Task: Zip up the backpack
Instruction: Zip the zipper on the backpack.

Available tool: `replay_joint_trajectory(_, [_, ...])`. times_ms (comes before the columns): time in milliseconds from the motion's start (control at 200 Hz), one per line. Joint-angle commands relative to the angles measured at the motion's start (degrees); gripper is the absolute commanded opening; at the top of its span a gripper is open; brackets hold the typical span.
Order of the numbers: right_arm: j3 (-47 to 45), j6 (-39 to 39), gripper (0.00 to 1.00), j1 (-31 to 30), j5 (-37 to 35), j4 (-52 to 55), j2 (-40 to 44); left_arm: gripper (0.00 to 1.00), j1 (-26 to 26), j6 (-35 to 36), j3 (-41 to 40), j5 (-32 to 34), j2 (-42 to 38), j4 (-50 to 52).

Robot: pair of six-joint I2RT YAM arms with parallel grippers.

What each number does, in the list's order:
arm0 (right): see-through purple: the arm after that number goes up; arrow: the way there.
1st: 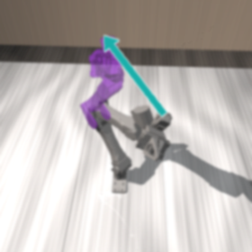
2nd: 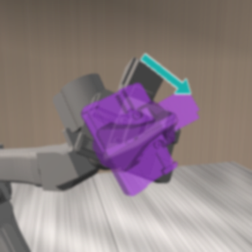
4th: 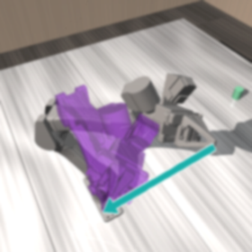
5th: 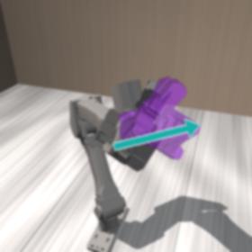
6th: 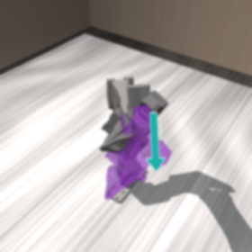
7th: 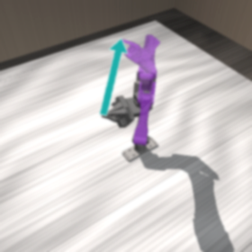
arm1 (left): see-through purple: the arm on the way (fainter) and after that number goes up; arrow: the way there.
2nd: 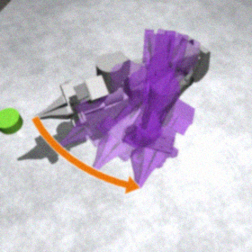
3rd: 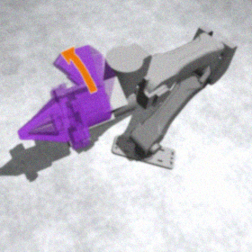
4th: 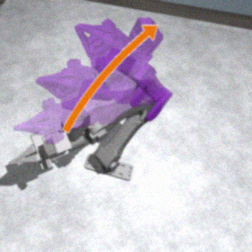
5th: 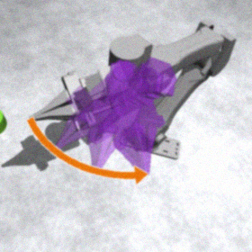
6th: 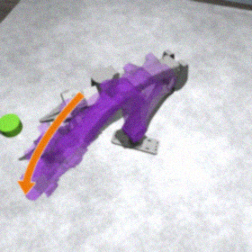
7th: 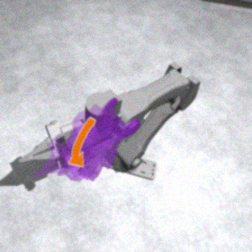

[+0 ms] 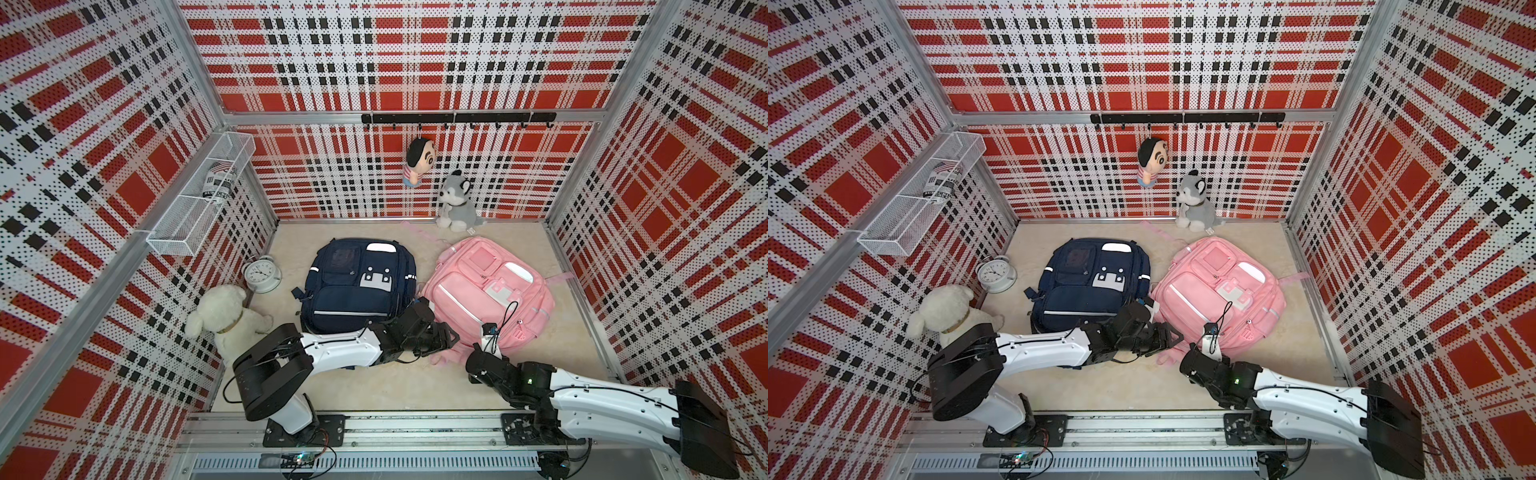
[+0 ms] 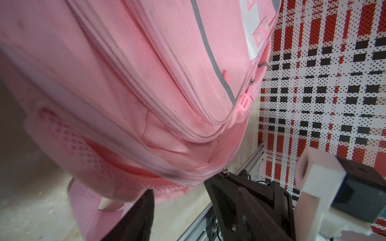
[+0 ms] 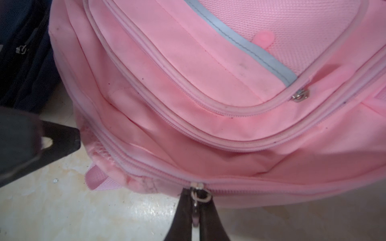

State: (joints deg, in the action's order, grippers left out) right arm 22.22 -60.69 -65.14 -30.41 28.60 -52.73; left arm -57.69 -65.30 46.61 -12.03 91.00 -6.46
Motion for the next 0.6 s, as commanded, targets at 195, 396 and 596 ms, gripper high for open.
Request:
replay_joint_trajectory(195, [1.1,2.7,0.0,-0.4,-1.1,-2.1,0.4,0.64,1.1,-1.3,-0.8,-0.3,3.2,-3.2])
replay_joint_trajectory(396, [0.1,3.5,0.0,-0.8,0.3,-3.5,0.6,0.62,2.7,-1.2,-0.7,-0.5,4.6,-4.4])
replay_joint_trajectory(596, [0.3,5.0,0.0,-1.3,0.8,-3.6,0.3,0.57,3.5,-0.3,-0.6,-1.6,5.9,-4.8])
